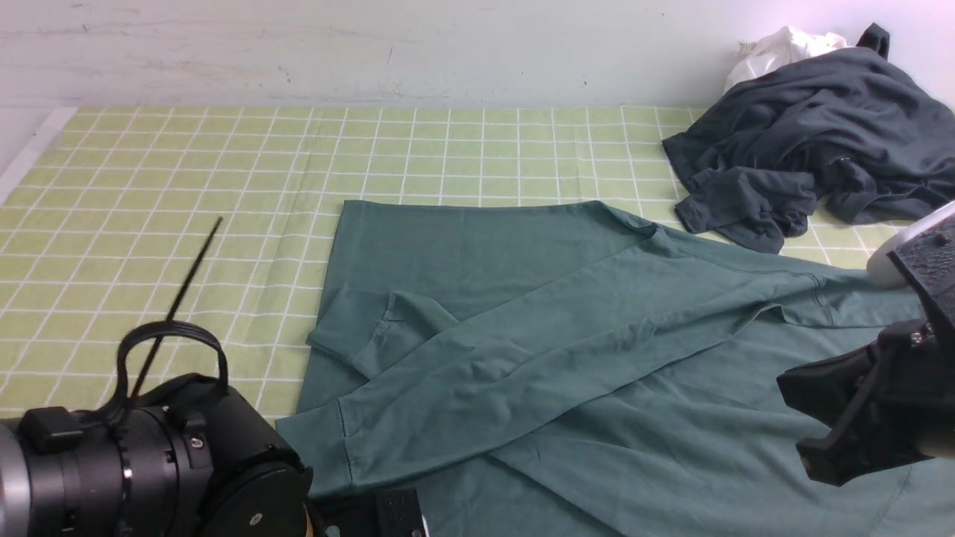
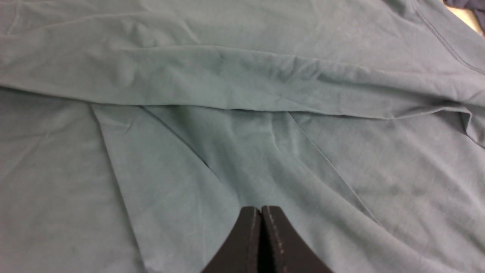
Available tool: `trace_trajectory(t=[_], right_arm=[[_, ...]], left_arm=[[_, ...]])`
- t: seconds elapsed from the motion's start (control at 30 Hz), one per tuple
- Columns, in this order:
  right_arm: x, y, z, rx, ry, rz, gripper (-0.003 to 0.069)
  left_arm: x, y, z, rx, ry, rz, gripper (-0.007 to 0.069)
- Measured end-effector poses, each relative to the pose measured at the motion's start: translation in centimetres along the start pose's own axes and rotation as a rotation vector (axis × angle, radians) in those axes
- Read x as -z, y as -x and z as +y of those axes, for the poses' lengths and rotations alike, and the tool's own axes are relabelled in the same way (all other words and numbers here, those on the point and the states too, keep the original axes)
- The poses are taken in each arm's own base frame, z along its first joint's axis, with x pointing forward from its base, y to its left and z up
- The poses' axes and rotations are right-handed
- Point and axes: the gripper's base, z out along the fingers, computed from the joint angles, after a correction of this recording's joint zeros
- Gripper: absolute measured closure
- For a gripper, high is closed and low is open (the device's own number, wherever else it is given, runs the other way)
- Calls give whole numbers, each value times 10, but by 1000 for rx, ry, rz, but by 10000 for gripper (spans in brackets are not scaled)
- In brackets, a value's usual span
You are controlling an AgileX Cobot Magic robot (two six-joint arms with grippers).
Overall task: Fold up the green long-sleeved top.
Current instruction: Use both arms simultaneously to clamp the lower edge of the clothing fabric
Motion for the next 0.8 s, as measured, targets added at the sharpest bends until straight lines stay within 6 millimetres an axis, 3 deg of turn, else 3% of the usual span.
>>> trace_trajectory(t=[0.2, 0.4, 0.57, 0.7, 0.8], right_arm=[[22, 0, 10, 233, 22, -51, 674], [18, -31, 4, 512, 42, 320, 638], [2, -62, -10, 617, 1, 618, 498], [-15, -78, -11, 663, 5, 658, 387], [-26, -83, -11, 690, 3, 646, 350]], left_arm=[[27, -8, 1, 54, 67, -10, 626], [42, -15, 0, 89, 120, -50, 626], [46, -16, -1, 96, 122, -71, 626], [46, -15, -3, 113, 99, -80, 626], [46, -15, -4, 120, 89, -85, 626]])
